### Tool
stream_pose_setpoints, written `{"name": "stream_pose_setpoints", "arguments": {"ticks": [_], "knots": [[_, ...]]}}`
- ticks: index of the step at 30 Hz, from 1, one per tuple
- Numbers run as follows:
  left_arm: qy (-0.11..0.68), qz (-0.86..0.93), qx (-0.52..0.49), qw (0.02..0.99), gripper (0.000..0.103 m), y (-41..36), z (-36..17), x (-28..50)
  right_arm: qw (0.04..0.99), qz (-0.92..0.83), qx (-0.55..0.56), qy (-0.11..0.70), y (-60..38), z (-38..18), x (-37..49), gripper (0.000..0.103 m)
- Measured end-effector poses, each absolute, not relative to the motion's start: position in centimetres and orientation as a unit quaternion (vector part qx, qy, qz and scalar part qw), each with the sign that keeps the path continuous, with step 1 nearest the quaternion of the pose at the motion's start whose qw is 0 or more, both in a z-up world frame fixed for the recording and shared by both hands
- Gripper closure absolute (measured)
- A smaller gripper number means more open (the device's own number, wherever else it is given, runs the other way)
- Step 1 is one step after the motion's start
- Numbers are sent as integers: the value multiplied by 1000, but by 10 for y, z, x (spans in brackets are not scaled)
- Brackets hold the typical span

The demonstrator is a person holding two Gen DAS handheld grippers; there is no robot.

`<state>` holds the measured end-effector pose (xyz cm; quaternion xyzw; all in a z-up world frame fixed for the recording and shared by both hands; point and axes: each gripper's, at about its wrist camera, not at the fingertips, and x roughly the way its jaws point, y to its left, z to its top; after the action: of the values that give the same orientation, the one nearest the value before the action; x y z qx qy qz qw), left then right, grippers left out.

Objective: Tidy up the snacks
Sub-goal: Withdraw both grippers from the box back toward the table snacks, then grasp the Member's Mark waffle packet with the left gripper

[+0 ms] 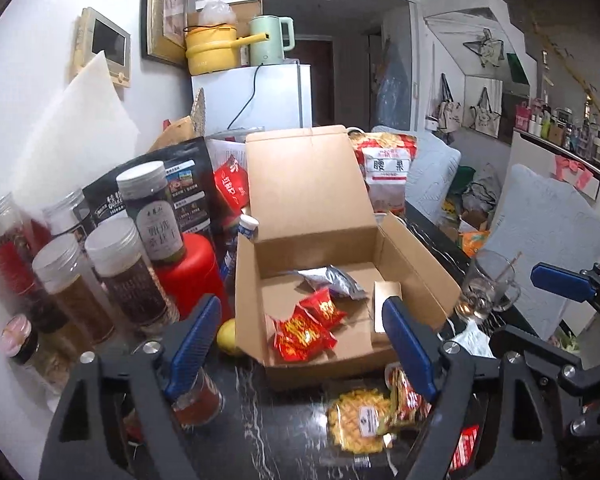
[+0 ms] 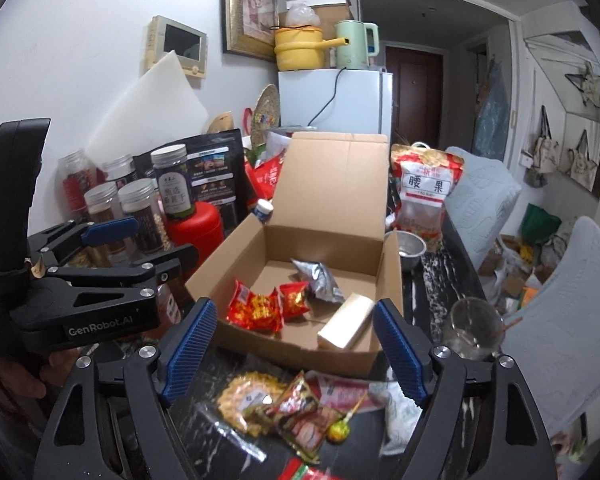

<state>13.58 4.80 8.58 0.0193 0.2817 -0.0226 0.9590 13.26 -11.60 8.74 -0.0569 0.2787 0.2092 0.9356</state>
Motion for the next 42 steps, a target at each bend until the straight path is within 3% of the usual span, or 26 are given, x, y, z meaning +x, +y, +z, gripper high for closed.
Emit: {"name": "stream_pose_setpoints", "arguments": {"ticks": [4, 22, 42], "knots": [[278, -31, 31, 960, 20, 45, 84, 119, 935, 212, -50, 278, -119, 82, 119, 15], [310, -93, 40, 945, 20, 18, 45, 77, 931, 196, -10, 310, -148, 40, 78, 15], [380, -127, 40, 915, 20, -6, -36, 91, 916, 157, 22, 369, -178, -34, 79, 15]]}}
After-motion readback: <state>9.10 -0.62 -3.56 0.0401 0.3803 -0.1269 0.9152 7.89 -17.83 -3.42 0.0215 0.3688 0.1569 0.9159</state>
